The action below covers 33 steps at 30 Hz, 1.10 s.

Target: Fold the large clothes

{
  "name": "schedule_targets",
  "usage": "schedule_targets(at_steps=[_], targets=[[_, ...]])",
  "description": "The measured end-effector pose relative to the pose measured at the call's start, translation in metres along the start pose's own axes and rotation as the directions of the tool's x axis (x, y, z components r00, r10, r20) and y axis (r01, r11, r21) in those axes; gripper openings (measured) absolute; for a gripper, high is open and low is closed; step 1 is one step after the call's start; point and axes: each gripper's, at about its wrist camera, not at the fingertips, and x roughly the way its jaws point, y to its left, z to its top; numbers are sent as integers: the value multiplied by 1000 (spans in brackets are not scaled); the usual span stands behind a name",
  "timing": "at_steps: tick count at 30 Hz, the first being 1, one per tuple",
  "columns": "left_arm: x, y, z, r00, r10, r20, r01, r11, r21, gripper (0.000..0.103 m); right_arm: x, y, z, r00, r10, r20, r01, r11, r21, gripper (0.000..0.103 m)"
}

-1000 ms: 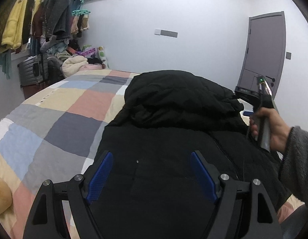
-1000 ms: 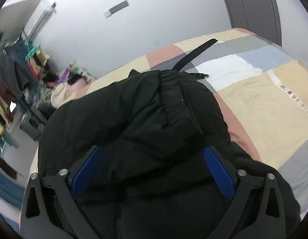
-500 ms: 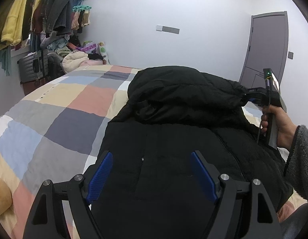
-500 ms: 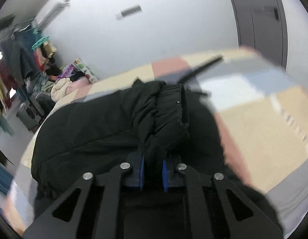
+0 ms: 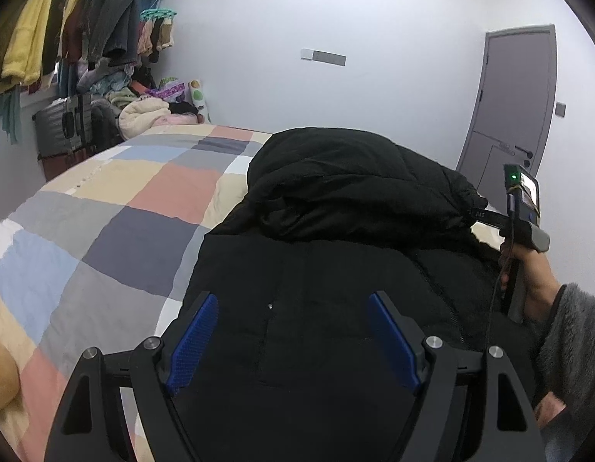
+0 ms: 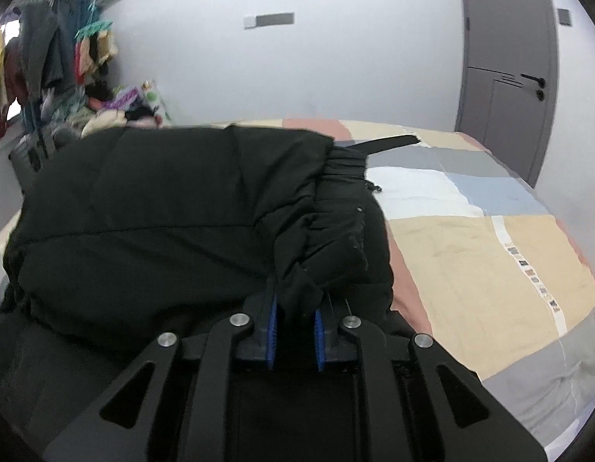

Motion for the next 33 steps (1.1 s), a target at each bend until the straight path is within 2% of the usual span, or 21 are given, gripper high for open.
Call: schedule_targets(at_steps=[2,4,5,6,10,13,15,20,24,29,33], targets=[[-3,-1,2,1000,-8,8,8,1000,-8,80,-8,3,-1,1000,-7,6,7,1000,-4,23],[-7,-4,3,1000,-3,25,2,1000,6,80,-16,8,-5,1000,-18,3,18,1000,-26,33],[-9,-6,3,999,1,33,-1,1000,16,80,-21,8,-7,1000,-12,-7,12,1000,-22,45],[-10,-7,3,999,3,38,-4,1000,22,80,-25,9,-9,1000,-6,-13,6,1000,-19,51],[-15,-10,0,999,2,39,-3,1000,30,80,-52,13,-14,1000,18,-26,-18,1000,-20,57],[-18,-10,-1,999,-3,33,2,1000,28,80,-79,16,-16,1000,30,2,-29,998,-53,60],[-20,-10,-1,1000,-8,30,8,1000,22,80,-96,18,-18,999,26,25,-24,997,-77,69],[-26,-6,1,999,-31,22,31,1000,2,80,-131,18,-26,997,62,48,-57,994,-89,82],[-26,7,4,997,-67,-23,66,996,-54,80,-148,9,-38,996,90,25,-88,993,-79,83],[-25,36,8,991,-102,-88,87,984,-158,80,-157,-4,-44,997,70,20,-68,995,-73,83],[-17,65,6,983,-101,-155,61,967,-247,80,-156,-25,-50,999,45,-19,-45,999,-23,84]])
